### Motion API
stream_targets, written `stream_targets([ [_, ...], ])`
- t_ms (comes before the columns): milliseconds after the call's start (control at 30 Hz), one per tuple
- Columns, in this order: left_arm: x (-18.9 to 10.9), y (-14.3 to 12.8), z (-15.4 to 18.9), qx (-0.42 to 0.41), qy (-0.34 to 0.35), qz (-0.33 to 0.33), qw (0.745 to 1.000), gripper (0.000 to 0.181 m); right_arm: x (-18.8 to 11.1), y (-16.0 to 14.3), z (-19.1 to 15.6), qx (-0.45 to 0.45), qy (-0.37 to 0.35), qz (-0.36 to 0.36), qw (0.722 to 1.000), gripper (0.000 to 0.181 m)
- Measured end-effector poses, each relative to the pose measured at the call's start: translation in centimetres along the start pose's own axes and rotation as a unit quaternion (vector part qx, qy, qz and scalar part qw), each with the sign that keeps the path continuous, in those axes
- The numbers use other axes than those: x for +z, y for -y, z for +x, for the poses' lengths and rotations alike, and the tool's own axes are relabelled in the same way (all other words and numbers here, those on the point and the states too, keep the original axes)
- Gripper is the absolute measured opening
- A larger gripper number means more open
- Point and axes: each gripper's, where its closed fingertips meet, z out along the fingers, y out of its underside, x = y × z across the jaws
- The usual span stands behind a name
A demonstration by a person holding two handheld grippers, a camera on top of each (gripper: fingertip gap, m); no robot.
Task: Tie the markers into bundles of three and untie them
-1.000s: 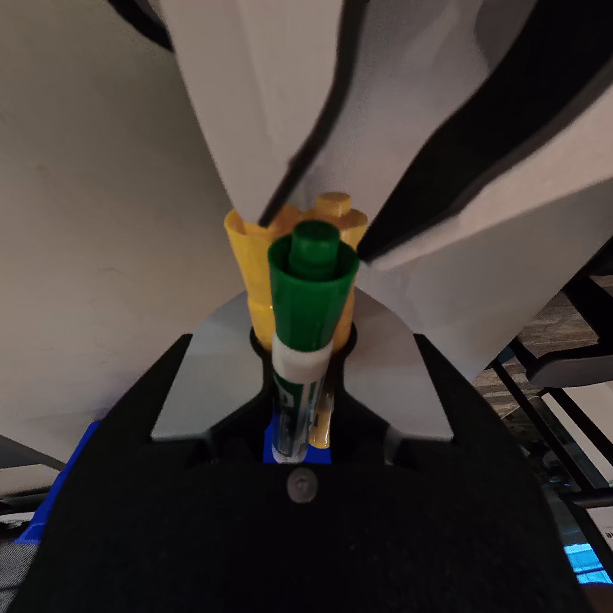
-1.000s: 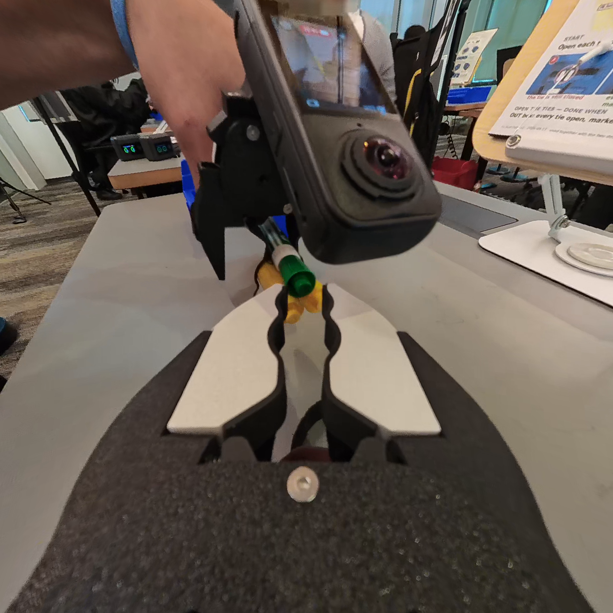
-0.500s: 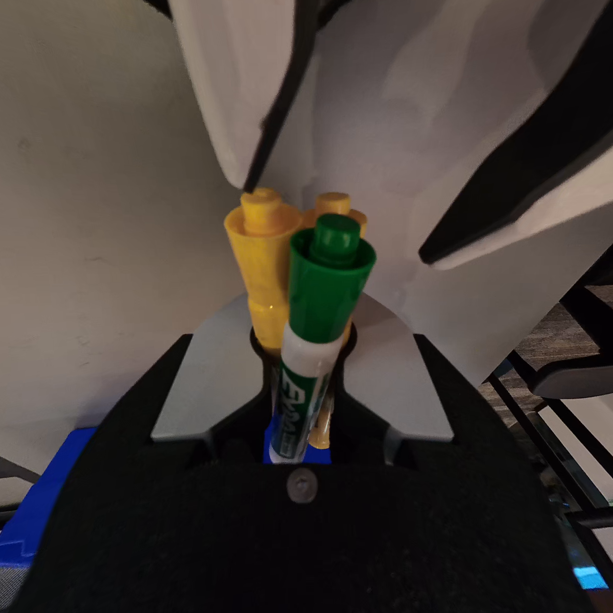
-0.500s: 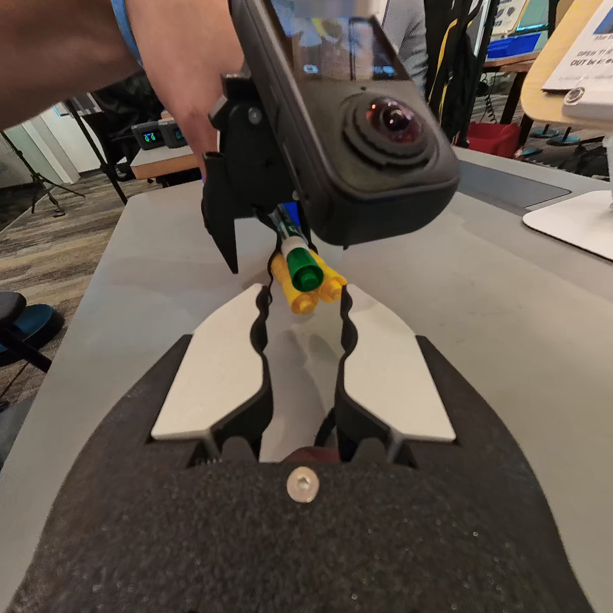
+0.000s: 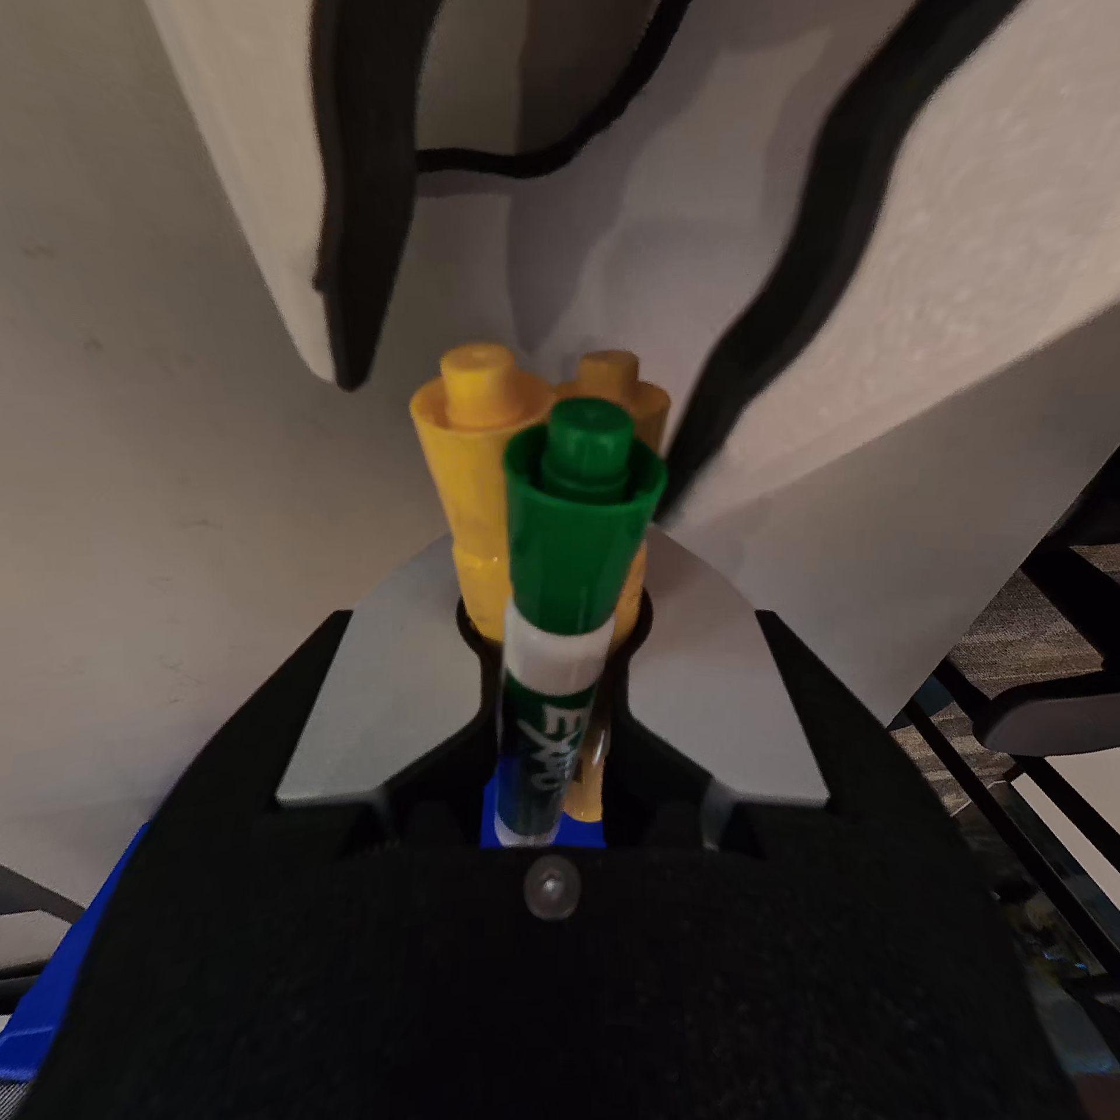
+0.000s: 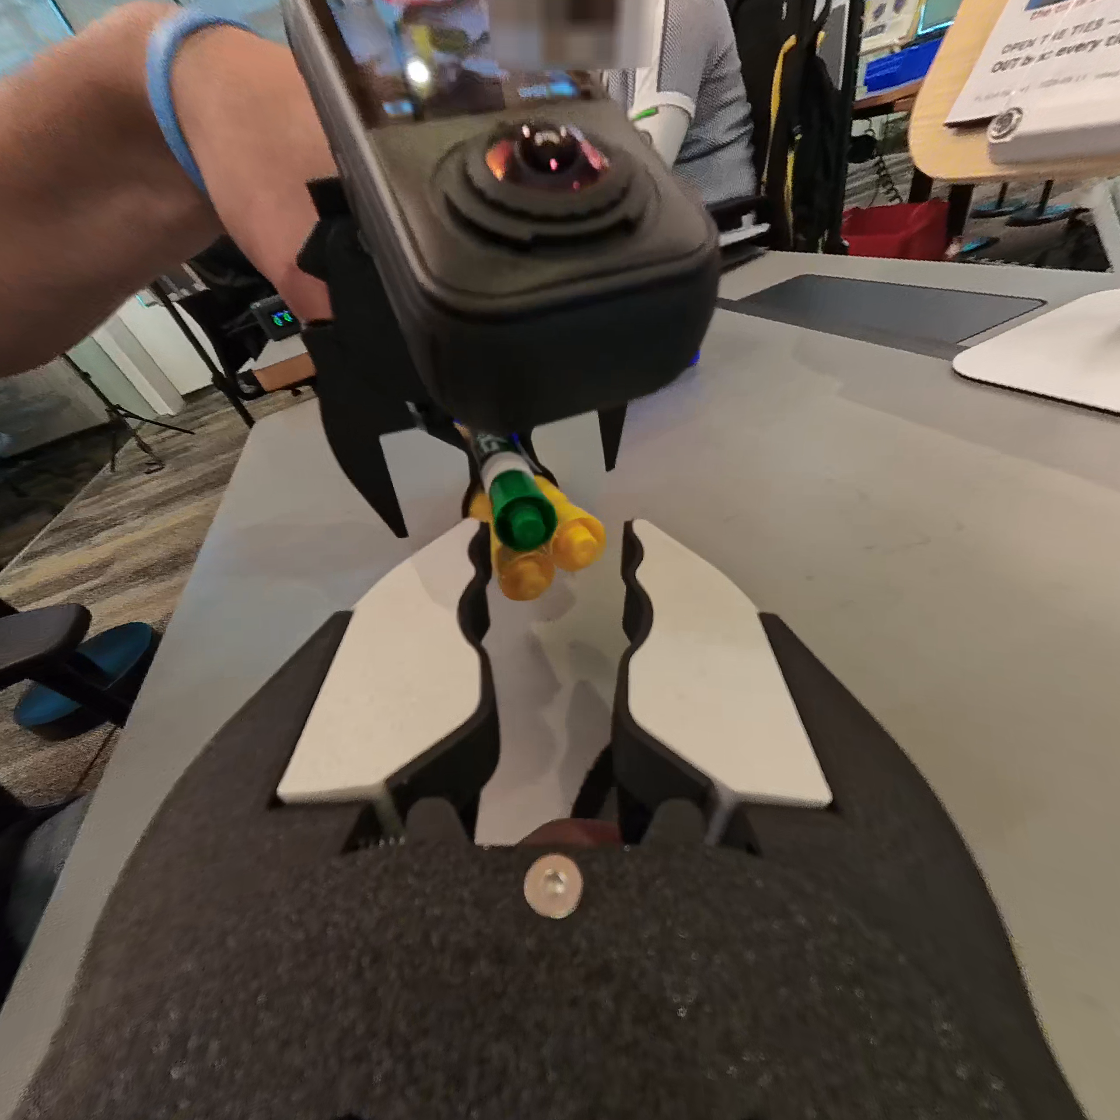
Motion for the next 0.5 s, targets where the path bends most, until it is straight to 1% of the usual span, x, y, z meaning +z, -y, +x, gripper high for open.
stream_targets([
  [67,0.1,-0.19,-0.07,-0.001,0.0,-0.003,1.0,0.04,-0.05,-0.22,0.27,-0.008,-0.015,-0.012,1.0,0.042],
  [167,0.37,-0.63,-0.19,-0.004,-0.005,-0.009,1.0,0.04,-0.2,-0.18,0.27,-0.016,-0.016,-0.014,1.0,0.042],
  [300,0.61,-0.89,-0.4,-0.005,-0.005,-0.013,1.0,0.04,-0.02,0.1,0.07,0.003,0.002,-0.002,1.0,0.042],
  [367,0.65,-0.7,-0.26,-0.002,-0.007,-0.011,1.0,0.04,0.24,-0.12,-0.15,-0.008,0.006,-0.007,1.0,0.04],
  [500,0.69,-0.43,0.05,0.006,-0.009,-0.009,1.0,0.041,-0.1,0.06,-0.59,-0.055,0.005,0.0,0.998,0.026],
])
